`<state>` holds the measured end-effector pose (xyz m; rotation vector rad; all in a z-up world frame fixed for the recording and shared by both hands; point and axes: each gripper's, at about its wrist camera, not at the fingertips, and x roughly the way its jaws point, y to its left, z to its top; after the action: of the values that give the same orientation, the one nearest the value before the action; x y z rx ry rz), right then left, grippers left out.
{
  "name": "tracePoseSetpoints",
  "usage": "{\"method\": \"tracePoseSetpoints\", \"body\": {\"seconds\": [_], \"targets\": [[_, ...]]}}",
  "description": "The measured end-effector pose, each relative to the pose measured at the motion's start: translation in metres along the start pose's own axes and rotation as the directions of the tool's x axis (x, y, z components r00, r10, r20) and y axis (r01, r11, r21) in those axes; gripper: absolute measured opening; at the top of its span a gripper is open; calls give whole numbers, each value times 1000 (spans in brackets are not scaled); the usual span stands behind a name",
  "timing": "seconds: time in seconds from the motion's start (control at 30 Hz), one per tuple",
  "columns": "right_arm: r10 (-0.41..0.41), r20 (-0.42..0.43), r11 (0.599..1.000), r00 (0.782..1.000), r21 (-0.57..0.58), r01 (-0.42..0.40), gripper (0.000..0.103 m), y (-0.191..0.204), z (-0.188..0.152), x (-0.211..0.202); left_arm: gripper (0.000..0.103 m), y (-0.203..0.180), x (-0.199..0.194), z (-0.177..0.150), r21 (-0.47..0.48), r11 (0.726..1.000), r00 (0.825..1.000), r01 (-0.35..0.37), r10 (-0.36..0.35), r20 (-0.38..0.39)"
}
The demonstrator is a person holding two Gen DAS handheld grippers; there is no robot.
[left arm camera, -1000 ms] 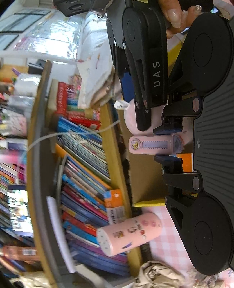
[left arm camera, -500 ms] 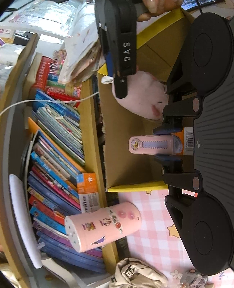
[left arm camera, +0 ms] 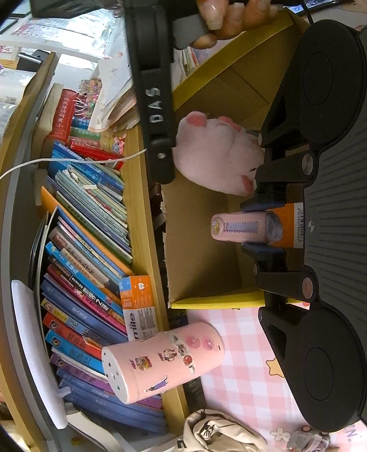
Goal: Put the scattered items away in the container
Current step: 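Lower the stick and pig into the yellow box and open both grippers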
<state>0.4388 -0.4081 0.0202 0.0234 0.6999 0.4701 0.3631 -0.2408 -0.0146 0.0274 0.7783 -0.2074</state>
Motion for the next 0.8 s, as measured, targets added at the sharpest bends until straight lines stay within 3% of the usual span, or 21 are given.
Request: {"method": "tracePoseSetpoints", "body": {"seconds": [0.37, 0.43, 0.47, 0.5, 0.8], "targets": [[-6, 4, 1000, 1000, 13, 6, 46, -1, -13, -25, 27, -2, -13, 7, 5, 1000, 998, -20, 20, 56], [-15, -11, 1000, 1000, 18, 15, 46, -1, -18, -27, 46, -5, -16, 7, 13, 1000, 998, -28, 27, 56], [-19, -18, 1000, 1000, 20, 19, 46, -2, -21, -28, 62, -6, -19, 7, 19, 999, 997, -39, 38, 63], [-23, -22, 1000, 999, 21, 23, 46, -2, -23, -29, 69, -9, -22, 6, 29, 998, 996, -50, 48, 74], [-45, -22, 999, 999, 4, 45, 47, 3, -40, -54, 77, -21, -59, -3, 80, 993, 986, -88, 75, 147]]}}
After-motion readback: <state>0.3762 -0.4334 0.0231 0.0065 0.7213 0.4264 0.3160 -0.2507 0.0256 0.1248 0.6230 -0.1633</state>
